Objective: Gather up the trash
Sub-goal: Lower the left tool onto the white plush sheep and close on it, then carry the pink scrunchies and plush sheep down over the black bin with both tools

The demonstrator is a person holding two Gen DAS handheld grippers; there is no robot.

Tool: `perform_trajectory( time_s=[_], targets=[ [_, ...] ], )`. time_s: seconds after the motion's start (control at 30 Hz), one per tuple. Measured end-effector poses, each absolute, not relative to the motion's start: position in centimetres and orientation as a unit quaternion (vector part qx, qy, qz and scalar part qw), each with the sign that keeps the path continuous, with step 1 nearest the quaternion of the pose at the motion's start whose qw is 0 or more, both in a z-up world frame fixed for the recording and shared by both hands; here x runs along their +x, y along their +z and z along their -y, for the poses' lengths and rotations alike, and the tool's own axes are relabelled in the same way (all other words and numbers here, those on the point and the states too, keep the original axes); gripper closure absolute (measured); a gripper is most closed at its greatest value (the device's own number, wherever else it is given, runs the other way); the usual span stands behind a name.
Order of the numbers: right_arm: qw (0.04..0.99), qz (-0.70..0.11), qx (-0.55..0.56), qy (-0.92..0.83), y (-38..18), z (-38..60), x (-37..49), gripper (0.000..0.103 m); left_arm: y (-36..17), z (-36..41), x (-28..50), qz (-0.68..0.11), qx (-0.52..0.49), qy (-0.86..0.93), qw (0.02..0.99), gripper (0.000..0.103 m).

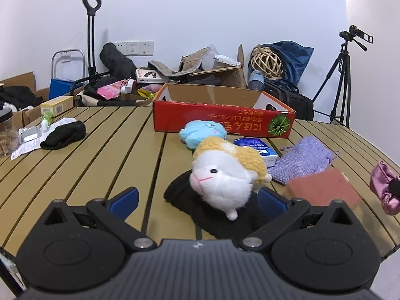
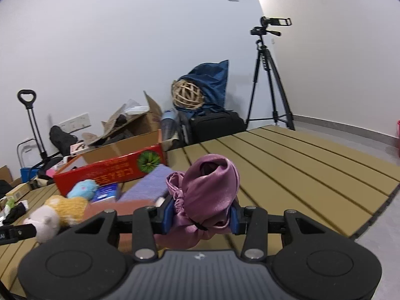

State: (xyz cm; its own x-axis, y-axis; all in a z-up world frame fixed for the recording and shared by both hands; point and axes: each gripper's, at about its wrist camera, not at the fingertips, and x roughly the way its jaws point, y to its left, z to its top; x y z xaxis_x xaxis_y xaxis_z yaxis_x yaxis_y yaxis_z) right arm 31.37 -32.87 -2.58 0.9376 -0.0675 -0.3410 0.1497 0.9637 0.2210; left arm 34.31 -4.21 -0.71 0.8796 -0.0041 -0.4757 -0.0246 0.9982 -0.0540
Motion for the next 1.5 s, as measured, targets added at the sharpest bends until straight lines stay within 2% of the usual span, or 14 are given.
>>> perform_trajectory(
  time_s=[0.27, 0.6, 0.67, 0.77, 0.9, 1.5],
  targets=[
    [0.974, -0.173, 0.128, -0.065, -3.3, 34.1, 31.2, 0.062, -0.7, 5.1, 35.7, -0.235, 0.0, 0.011, 0.972, 0.0],
    [0.974, -0.182, 0.121, -0.062, -3.8, 33.1, 32.1, 0.061, -1.6, 5.6, 38.7, -0.262, 0.002, -0.016, 0.965, 0.0],
    [0.974, -0.185, 0.119, -0.062, -3.9, 32.9, 32.4, 0.061, -1.8, 5.7, 39.1, -0.267, 0.0, -0.019, 0.963, 0.003],
    [0.974, -0.186, 0.118, -0.062, -4.0, 32.8, 32.5, 0.061, -2.0, 5.7, 39.3, -0.269, -0.002, -0.023, 0.963, 0.014],
    [0.973, -0.189, 0.115, -0.059, -4.1, 32.6, 32.7, 0.061, -2.2, 5.6, 39.5, -0.275, -0.006, -0.037, 0.961, 0.044],
    [0.975, -0.181, 0.118, -0.056, -3.8, 33.1, 31.7, 0.061, -1.3, 5.6, 36.8, -0.225, -0.007, -0.038, 0.974, 0.047]
  ],
)
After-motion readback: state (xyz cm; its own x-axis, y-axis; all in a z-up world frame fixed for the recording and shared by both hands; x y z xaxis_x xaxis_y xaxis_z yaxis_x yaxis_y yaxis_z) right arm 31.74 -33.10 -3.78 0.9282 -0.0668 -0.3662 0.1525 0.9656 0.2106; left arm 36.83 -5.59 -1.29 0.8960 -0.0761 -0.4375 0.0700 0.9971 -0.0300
